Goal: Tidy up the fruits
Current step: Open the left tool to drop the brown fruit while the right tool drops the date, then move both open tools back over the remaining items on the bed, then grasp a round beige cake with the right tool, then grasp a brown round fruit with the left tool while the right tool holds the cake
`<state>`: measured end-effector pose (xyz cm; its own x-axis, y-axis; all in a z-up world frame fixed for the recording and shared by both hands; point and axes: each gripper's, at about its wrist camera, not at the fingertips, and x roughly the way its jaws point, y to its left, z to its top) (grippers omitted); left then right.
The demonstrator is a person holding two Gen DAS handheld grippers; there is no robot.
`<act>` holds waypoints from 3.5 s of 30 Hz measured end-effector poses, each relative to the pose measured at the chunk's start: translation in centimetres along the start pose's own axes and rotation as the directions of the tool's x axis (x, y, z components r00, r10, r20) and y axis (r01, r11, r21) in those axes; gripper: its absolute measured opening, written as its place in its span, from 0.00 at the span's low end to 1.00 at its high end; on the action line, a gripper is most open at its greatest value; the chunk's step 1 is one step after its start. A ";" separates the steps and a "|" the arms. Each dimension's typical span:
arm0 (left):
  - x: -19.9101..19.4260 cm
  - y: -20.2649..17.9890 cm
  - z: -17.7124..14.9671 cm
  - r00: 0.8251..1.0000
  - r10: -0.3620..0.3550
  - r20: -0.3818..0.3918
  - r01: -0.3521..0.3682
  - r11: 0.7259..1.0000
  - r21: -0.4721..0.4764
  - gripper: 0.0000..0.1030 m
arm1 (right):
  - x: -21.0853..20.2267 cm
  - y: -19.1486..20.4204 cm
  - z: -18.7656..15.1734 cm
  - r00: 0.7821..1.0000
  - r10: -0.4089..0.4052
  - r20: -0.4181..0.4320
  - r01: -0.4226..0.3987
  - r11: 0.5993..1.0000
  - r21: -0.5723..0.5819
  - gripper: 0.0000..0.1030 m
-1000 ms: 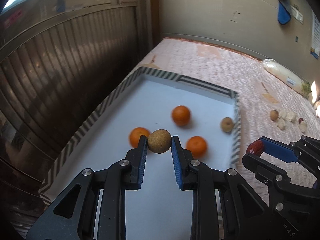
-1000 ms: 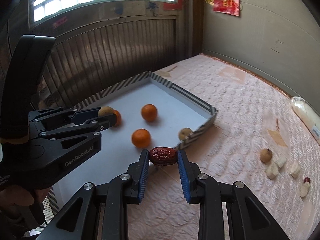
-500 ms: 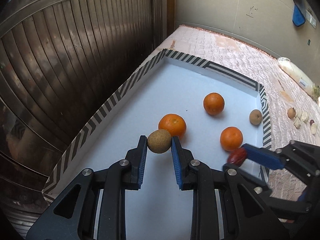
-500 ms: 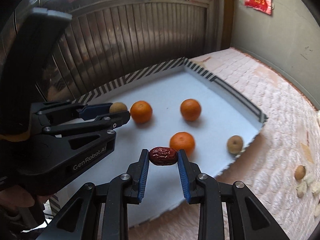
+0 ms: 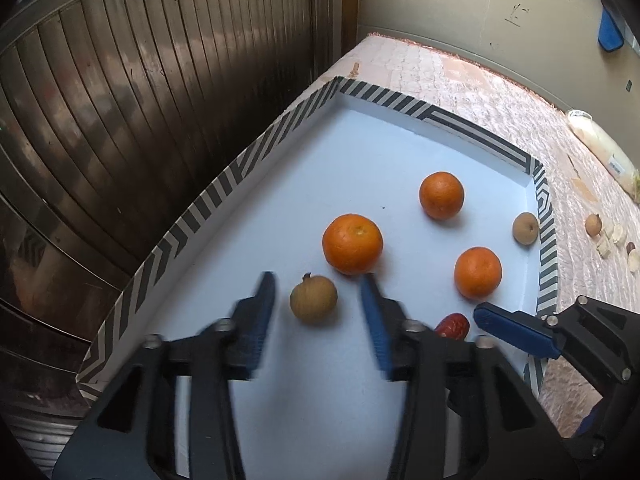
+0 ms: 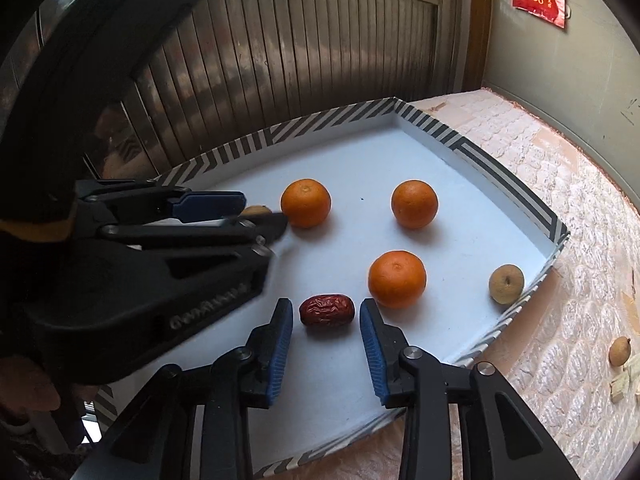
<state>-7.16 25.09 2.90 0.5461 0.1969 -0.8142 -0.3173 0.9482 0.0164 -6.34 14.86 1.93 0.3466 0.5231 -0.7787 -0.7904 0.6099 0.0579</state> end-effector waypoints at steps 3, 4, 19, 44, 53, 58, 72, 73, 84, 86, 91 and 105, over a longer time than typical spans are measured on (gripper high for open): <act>-0.4 -0.1 0.1 1.000 0.009 0.016 -0.009 1.000 -0.005 0.53 | -1.0 -0.4 -0.3 1.000 -0.008 0.020 0.008 1.000 0.016 0.34; -0.4 -0.2 0.0 1.000 0.008 0.016 -0.008 1.000 -0.007 0.53 | -1.4 -0.6 -0.4 0.999 -0.011 0.030 0.010 1.000 0.024 0.34; -3.3 -7.2 1.0 0.993 -0.076 0.088 0.066 0.992 0.105 0.54 | -7.2 -5.6 -3.7 0.987 -0.130 0.098 0.113 0.981 0.158 0.39; -2.1 -22.2 1.5 0.969 -0.246 -0.023 0.243 0.930 0.276 0.54 | -12.9 -19.9 -13.5 0.948 -0.319 0.012 0.278 0.844 0.458 0.39; -0.9 -22.7 2.9 0.973 -0.229 -0.031 0.229 0.936 0.266 0.54 | -9.1 -21.8 -10.4 0.956 -0.294 0.018 0.257 0.862 0.438 0.39; -0.3 -23.1 3.3 0.974 -0.226 -0.036 0.227 0.939 0.260 0.54 | -7.6 -22.8 -9.4 0.954 -0.298 0.003 0.270 0.868 0.417 0.35; 1.9 -28.4 4.2 0.958 -0.279 -0.063 0.284 0.897 0.338 0.54 | -11.2 -23.9 -13.4 0.945 -0.324 -0.042 0.303 0.822 0.482 0.25; 2.2 -28.7 4.3 0.961 -0.269 -0.062 0.274 0.897 0.346 0.54 | -11.2 -24.0 -13.6 0.947 -0.319 -0.041 0.298 0.821 0.487 0.25; 4.4 -30.6 4.5 0.949 -0.299 -0.097 0.314 0.881 0.353 0.54 | -11.2 -24.3 -13.7 0.953 -0.303 -0.022 0.274 0.828 0.489 0.25; 4.6 -30.8 4.6 0.950 -0.298 -0.093 0.311 0.880 0.358 0.54 | -11.2 -24.2 -13.7 0.953 -0.302 -0.022 0.274 0.829 0.487 0.25; 4.8 -30.7 4.6 0.946 -0.315 -0.081 0.323 0.876 0.357 0.51 | -11.1 -24.2 -13.7 0.953 -0.304 -0.020 0.275 0.829 0.487 0.25; 3.1 -28.4 3.0 0.947 -0.314 -0.067 0.319 0.892 0.319 0.26 | -11.4 -23.5 -13.3 0.948 -0.317 -0.016 0.285 0.831 0.477 0.25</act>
<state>5.88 -0.45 1.68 0.5646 -0.1281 -0.8153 0.1386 0.9886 -0.0594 1.53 -13.37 1.15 0.5709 0.2936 -0.7667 -0.3169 0.9403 0.1242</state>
